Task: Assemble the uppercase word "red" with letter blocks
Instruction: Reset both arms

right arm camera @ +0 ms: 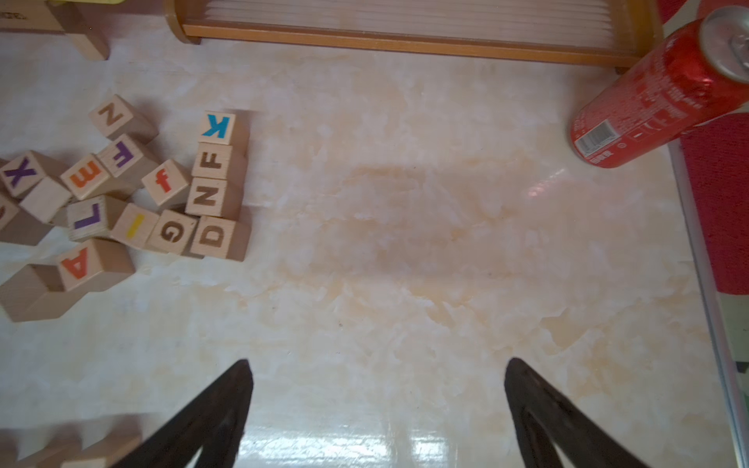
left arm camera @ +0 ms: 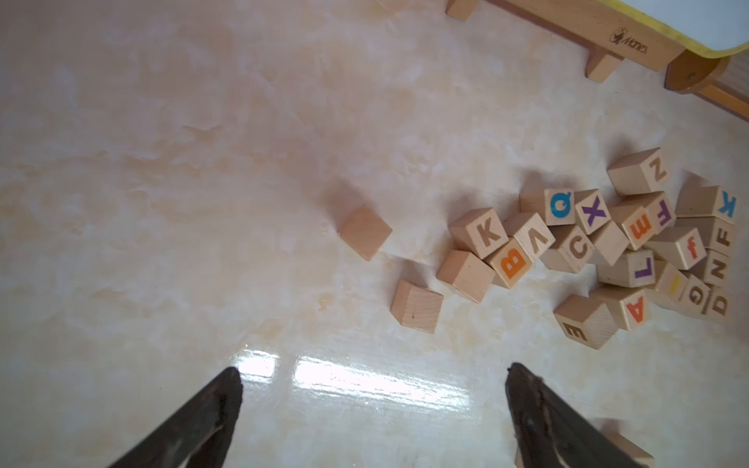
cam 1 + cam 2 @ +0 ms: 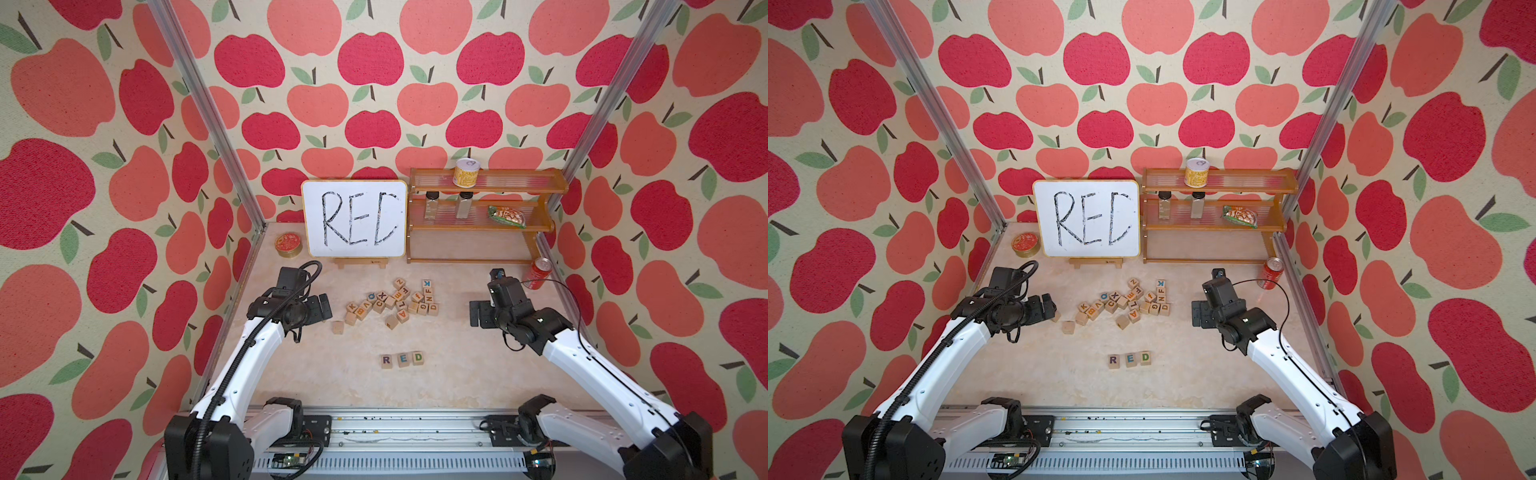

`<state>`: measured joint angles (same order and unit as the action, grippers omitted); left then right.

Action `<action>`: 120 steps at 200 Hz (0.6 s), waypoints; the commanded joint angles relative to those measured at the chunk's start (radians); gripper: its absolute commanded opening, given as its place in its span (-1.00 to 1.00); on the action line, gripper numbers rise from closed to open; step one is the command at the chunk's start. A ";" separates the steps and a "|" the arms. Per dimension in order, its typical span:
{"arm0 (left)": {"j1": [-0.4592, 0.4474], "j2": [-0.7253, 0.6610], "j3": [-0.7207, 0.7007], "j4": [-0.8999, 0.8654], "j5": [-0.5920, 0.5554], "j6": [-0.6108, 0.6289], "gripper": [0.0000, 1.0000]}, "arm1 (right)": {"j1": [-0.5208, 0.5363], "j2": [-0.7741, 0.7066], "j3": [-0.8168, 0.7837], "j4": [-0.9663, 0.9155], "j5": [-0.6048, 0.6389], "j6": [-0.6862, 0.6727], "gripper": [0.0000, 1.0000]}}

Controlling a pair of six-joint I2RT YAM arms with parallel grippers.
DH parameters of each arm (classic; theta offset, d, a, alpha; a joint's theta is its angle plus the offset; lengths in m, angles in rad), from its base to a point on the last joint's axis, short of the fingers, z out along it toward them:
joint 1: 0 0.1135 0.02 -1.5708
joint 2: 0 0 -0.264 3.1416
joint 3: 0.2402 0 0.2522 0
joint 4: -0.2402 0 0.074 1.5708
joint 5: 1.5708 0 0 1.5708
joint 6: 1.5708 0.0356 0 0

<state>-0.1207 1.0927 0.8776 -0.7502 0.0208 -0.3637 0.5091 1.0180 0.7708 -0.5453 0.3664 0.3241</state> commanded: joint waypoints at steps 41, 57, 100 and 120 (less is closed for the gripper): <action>0.191 -0.044 -0.156 0.337 -0.071 0.061 0.99 | -0.233 0.051 -0.186 0.514 0.042 -0.249 0.98; 0.238 -0.033 -0.193 0.416 -0.041 0.078 0.99 | -0.273 0.076 -0.242 0.625 0.039 -0.278 0.98; 0.297 0.023 -0.294 0.665 -0.069 0.164 0.99 | -0.359 0.165 -0.364 0.969 -0.019 -0.310 0.98; 0.340 0.050 -0.372 0.843 -0.039 0.159 0.99 | -0.368 0.244 -0.375 1.086 -0.023 -0.338 0.98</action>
<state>0.1761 1.1076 0.5808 -0.1574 -0.0292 -0.2428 0.1516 1.1961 0.4122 0.2886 0.3725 0.0410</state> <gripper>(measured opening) 0.994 0.990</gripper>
